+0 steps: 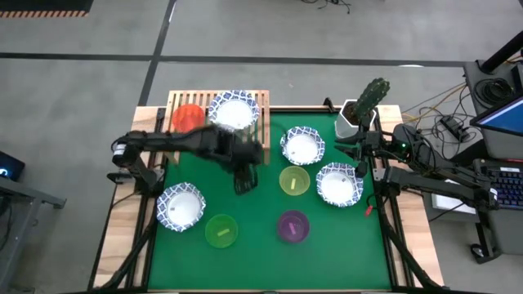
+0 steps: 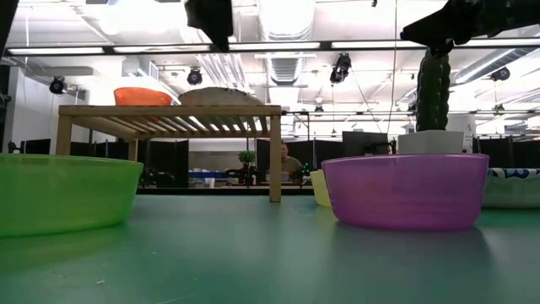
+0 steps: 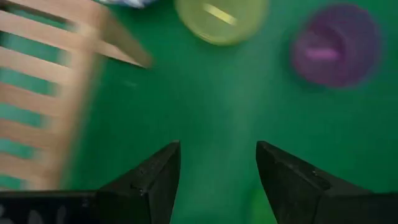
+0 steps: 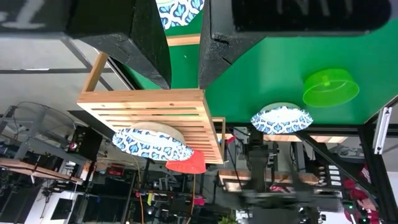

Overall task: Place and stack bowls onto a shelf
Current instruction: Stack the green bowl on top of the orange bowl on the shelf

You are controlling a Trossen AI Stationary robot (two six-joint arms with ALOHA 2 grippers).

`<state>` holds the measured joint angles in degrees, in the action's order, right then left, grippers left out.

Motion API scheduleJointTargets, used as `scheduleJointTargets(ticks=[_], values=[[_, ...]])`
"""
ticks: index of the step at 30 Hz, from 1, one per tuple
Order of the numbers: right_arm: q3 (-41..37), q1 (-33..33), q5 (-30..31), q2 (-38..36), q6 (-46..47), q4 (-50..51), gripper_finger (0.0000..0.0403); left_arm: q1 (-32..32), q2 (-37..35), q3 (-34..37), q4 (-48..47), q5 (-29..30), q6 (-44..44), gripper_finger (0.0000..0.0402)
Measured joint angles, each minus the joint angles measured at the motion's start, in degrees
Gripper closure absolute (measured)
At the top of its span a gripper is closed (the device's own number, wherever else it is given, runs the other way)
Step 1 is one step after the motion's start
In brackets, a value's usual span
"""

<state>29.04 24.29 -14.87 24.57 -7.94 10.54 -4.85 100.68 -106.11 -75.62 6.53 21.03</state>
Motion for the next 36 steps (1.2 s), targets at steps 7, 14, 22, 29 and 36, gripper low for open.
scheduleJointTargets(ticks=[7, 14, 22, 29, 36], values=[[0.0, 0.0, 0.0, -0.02, 0.52, 0.01, 0.0332, -13.92, 1.28, 4.79, 1.67, -0.05, 10.02, 0.0209], [0.0, 0.0, 0.0, 0.01, 0.56, -0.02, 0.0332, -23.89, 5.39, 6.68, 4.2, -0.05, 22.66, 0.0209], [0.0, 0.0, 0.0, -0.01, 0.47, -0.1, 0.0332, -28.26, 13.98, 6.76, 5.11, -3.08, 27.2, 0.0223], [0.0, 0.0, 0.0, 0.01, 0.33, -0.1, 0.0332, -29.52, 20.03, 6.86, 5.05, -4.55, 26.58, 0.0248], [0.05, 0.0, 0.0, 0.0, -0.08, -0.02, 0.0332, -29.39, 20.22, 8.51, 5.11, -4.01, 26.85, 0.0271]])
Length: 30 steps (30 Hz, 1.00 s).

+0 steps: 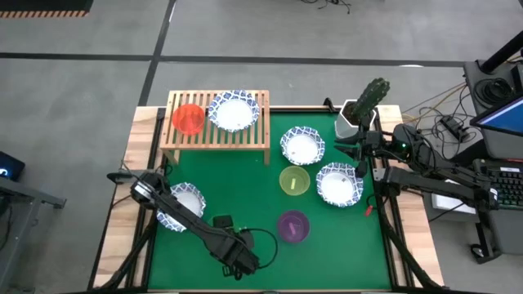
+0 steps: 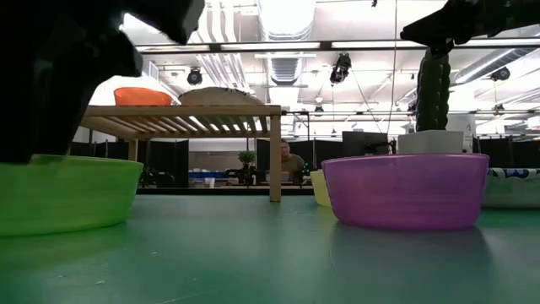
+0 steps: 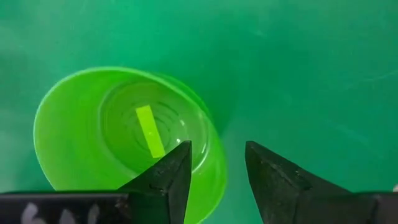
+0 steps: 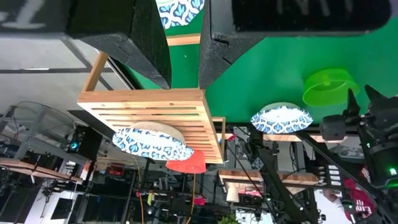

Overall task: Place and stack bowls onto a shelf
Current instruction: Stack the green bowl on top of the orange bowl on the shelf

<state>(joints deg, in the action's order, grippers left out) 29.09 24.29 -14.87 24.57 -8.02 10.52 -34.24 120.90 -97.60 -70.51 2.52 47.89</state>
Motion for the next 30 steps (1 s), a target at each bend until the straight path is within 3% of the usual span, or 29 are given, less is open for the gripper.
scheduleJointTargets(ticks=[10, 17, 26, 30], values=[[0.17, 0.0, 0.0, -0.02, 0.43, -0.06, 0.0332, -0.33, -0.09, 7.08, 7.04, -0.5, 1.95, 0.0302], [0.18, 0.0, -0.01, -0.02, 0.34, -0.05, 0.0332, -0.33, -0.42, 7.04, 6.63, -0.47, -0.28, 0.0393], [0.21, 0.0, 0.0, -0.02, -0.02, -0.04, 0.0332, -0.46, -3.62, 3.62, 3.17, -0.32, -6.8, 0.0401], [0.21, 0.0, 0.0, 0.0, -0.08, -0.09, 0.0332, 0.04, -6.94, -1.0, -1.9, 3.27, -8.07, 0.0401]])
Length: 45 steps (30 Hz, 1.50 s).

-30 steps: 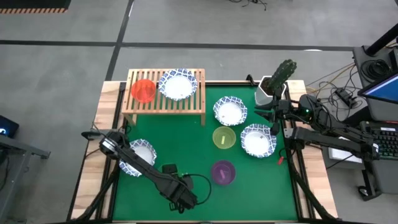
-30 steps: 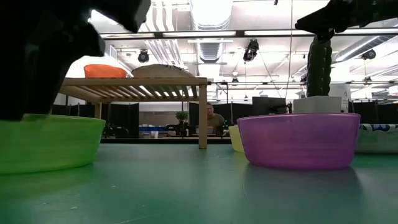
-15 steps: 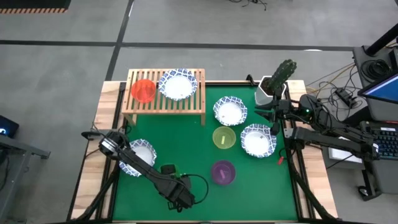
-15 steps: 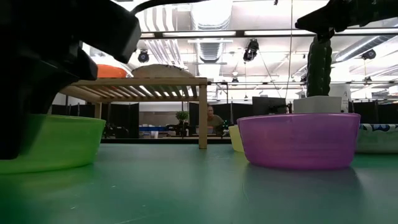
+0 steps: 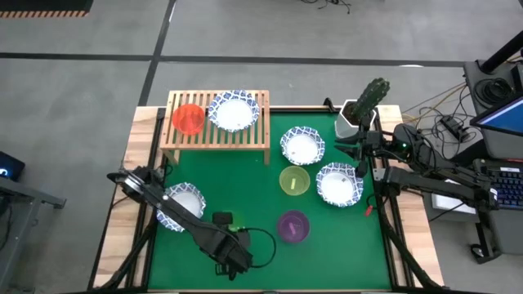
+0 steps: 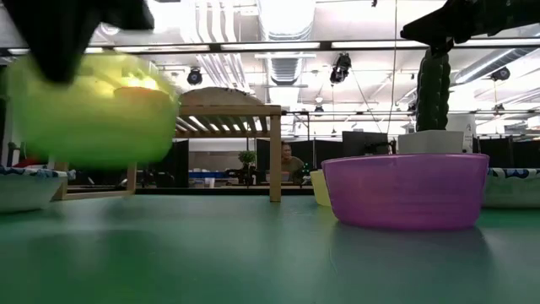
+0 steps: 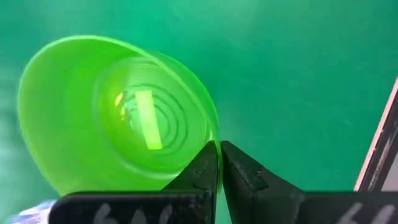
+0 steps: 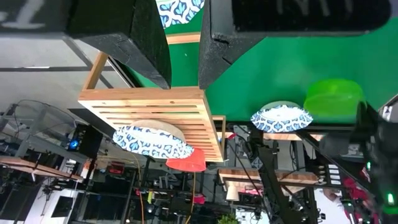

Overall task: Place and stack bowls onto a shelf
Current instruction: Stack the green bowl on top of the orange bowl on the shelf

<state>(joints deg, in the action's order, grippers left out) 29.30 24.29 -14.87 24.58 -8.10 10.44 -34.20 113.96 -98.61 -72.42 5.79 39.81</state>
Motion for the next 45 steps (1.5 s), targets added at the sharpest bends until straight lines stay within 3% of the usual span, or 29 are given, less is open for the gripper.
scheduleJointTargets(ticks=[8, 14, 19, 24, 32, 38, 45], values=[[0.0, 0.0, 0.0, -0.02, 0.0, 0.0, 0.0332, 2.4, -6.69, -11.16, -18.3, 11.42, 0.85, 0.0401], [0.0, 0.02, 0.02, -0.02, 0.11, -0.04, 0.0332, 7.4, -11.66, -19.67, -17.6, 19.83, -7.78, 0.0402], [0.0, 0.0, 0.02, -0.02, 0.13, -0.07, 0.0332, 13.27, -16.69, -22.14, -17.42, 25.51, -15.43, 0.0401], [-0.04, 0.0, 0.02, -0.02, 0.05, -0.04, 0.0332, 22.26, -23.09, -19.28, -17.53, 26.06, -18.3, 0.0401], [-0.17, 0.0, 0.02, -0.02, 0.15, 0.0, 0.0332, 41.19, -33.63, -5.3, -17.64, 20.68, -22.51, 0.0401], [-0.22, 0.0, 0.02, -0.02, 0.15, 0.04, 0.0332, 54.33, -37.66, 3.99, -17.68, 17.74, -25.64, 0.0401], [-0.22, 0.0, 0.02, -0.02, 0.05, 0.07, 0.0332, 58.35, -37.3, 9.61, -17.62, 15.64, -31.53, 0.0401]])
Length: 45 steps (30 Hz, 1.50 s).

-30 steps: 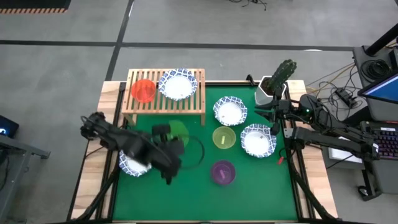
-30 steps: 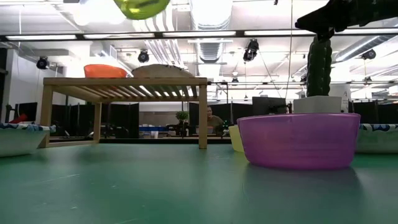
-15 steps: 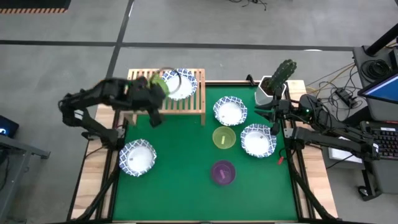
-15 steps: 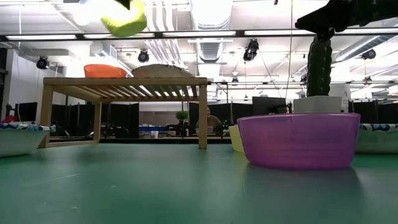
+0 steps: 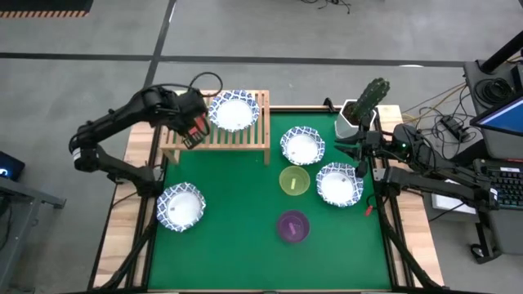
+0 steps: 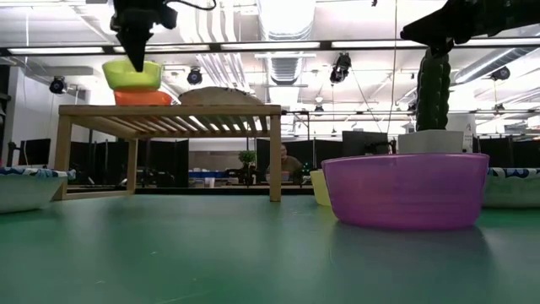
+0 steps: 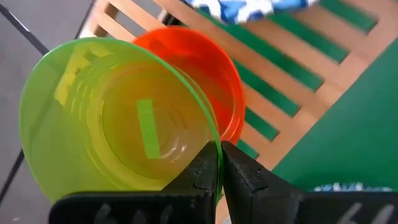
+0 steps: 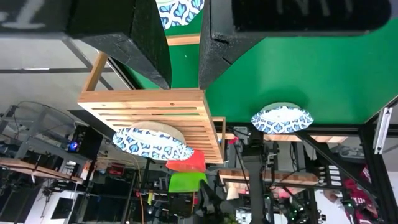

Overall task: Place and stack bowls onto a shelf
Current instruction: Stack the green bowl on top of the orange bowl on the shelf, then stack the blue patterned bowl on top of another blue patterned bowl on the shelf

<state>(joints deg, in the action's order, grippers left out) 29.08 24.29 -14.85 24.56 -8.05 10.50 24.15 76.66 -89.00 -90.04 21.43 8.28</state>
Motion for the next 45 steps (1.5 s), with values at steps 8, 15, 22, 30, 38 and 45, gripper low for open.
scheduleJointTargets(ticks=[8, 15, 22, 30, 38, 45], values=[[-0.09, 0.0, 0.0, 0.0, -0.05, 0.0, 0.0332, -0.03, 1.71, 1.01, 0.16, 0.02, -1.74, 0.0401], [-0.09, 0.0, 0.0, 0.0, -0.03, 0.0, 0.0332, -0.03, 2.64, 1.01, 0.72, 0.03, -2.06, 0.0401], [-0.09, 0.0, 0.0, 0.02, -0.01, 0.0, 0.0332, -0.03, 2.91, 1.01, 1.84, 0.07, -2.26, 0.0383], [-0.09, 0.0, 0.0, 0.0, -0.01, 0.0, 0.0332, -0.03, 2.91, 1.01, 2.16, 0.09, -2.24, 0.0333], [-0.11, 0.02, 0.0, 0.0, 0.06, 0.0, 0.0332, -0.21, 2.04, 0.3, 2.16, 0.09, -0.79, 0.0273], [-0.22, 0.0, -0.02, 0.0, 0.74, 0.03, 0.0332, -2.0, -2.28, 0.14, 4.98, 0.09, 1.47, 0.0257]])
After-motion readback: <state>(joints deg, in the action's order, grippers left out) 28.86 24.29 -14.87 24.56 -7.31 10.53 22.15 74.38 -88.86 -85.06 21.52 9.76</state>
